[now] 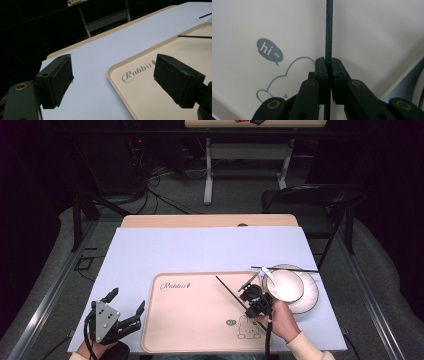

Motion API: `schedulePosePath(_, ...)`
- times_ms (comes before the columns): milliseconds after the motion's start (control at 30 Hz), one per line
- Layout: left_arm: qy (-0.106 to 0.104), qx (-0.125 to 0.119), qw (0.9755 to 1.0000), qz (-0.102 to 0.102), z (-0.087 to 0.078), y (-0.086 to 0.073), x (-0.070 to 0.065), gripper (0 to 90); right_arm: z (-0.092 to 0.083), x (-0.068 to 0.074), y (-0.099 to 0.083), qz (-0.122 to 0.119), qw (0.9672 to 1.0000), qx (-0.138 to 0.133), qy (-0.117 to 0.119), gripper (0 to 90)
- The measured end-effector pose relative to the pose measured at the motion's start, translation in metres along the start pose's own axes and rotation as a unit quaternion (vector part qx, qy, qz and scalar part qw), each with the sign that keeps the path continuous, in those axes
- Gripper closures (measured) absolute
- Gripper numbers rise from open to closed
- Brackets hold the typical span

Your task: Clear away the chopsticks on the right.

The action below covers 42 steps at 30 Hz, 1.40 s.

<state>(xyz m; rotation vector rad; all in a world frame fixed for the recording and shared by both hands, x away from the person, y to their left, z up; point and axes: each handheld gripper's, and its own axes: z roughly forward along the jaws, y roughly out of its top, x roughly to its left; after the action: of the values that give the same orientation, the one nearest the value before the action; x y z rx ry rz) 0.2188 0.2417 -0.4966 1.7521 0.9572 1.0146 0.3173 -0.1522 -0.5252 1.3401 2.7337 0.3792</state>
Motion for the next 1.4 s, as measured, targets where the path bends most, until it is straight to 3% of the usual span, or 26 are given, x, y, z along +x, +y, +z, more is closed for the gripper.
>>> schedulePosePath(133, -0.001, 0.000, 1.0000, -0.001, 0.000, 0.000, 0.000, 15.5, 0.000, 0.003, 0.001, -0.003, 1.0000, 0.001, -0.002, 84.7)
schedulePosePath(367, 0.000, -0.002, 1.0000, 0.000, 0.000, 0.000, 0.000, 15.5, -0.002, 0.002, -0.001, -0.006, 0.9999, -0.014, -0.004, 57.8)
schedulePosePath(500, 0.000, -0.002, 1.0000, 0.000, 0.000, 0.000, 0.000, 15.5, -0.011, 0.002, -0.002, -0.024, 0.9991, -0.034, -0.004, 40.1)
schedulePosePath(700, -0.001, -0.001, 1.0000, 0.002, 0.000, 0.000, 0.000, 15.5, -0.030, 0.001, -0.007, -0.060, 0.9947, -0.082, -0.014, 23.7)
schedulePosePath(933, -0.001, -0.001, 1.0000, 0.002, 0.000, 0.000, 0.000, 15.5, -0.051, -0.006, -0.011, -0.097, 0.9885, -0.109, -0.040, 4.3)
schedulePosePath(1000, -0.001, -0.001, 1.0000, 0.002, 0.000, 0.000, 0.000, 15.5, -0.056, -0.010, -0.013, -0.100, 0.9874, -0.116, -0.042, 0.0)
schedulePosePath(1200, -0.001, 0.000, 1.0000, 0.003, 0.000, 0.000, -0.001, 15.5, -0.077, -0.030, -0.020, -0.116, 0.9805, -0.141, -0.071, 0.0)
schedulePosePath(1333, -0.001, 0.001, 1.0000, 0.002, 0.001, 0.000, -0.001, 15.5, -0.088, -0.044, -0.024, -0.116, 0.9781, -0.152, -0.083, 0.0)
schedulePosePath(1367, -0.001, 0.001, 1.0000, 0.002, 0.001, 0.000, -0.001, 15.5, -0.113, -0.076, -0.030, -0.101, 0.9758, -0.164, -0.103, 0.0)
schedulePosePath(1400, -0.001, 0.001, 1.0000, 0.002, 0.001, 0.000, -0.001, 15.5, -0.113, -0.076, -0.030, -0.101, 0.9758, -0.164, -0.103, 0.0)
